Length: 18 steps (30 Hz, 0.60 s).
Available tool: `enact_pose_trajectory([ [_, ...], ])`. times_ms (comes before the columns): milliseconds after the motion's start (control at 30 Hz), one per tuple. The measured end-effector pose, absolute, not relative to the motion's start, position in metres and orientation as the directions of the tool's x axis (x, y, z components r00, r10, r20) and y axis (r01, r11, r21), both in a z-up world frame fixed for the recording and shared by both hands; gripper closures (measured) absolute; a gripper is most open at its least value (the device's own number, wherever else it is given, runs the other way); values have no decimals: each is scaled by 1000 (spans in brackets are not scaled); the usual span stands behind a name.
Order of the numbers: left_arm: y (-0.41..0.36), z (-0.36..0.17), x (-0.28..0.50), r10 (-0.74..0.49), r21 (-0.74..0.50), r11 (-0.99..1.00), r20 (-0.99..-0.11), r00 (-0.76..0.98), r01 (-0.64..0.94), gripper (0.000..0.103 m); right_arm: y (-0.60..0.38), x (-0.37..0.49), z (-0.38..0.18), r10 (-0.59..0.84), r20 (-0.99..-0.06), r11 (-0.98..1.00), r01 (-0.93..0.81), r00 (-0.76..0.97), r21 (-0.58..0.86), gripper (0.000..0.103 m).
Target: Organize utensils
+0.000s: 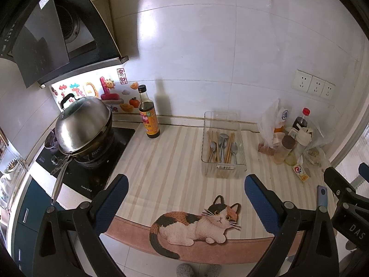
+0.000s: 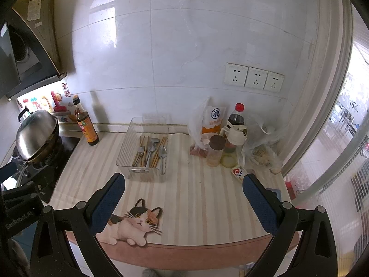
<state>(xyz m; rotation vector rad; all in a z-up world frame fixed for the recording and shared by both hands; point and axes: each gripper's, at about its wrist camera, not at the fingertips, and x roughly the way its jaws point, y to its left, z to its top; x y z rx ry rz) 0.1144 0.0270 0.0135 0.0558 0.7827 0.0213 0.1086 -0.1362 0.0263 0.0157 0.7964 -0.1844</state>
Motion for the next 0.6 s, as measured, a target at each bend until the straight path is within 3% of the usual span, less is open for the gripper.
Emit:
enact_pose_trajectory([
  [600, 28, 13, 114, 33, 51, 999, -707, 706, 4, 0, -143, 108, 27, -151, -711, 985, 162, 687, -52, 0],
])
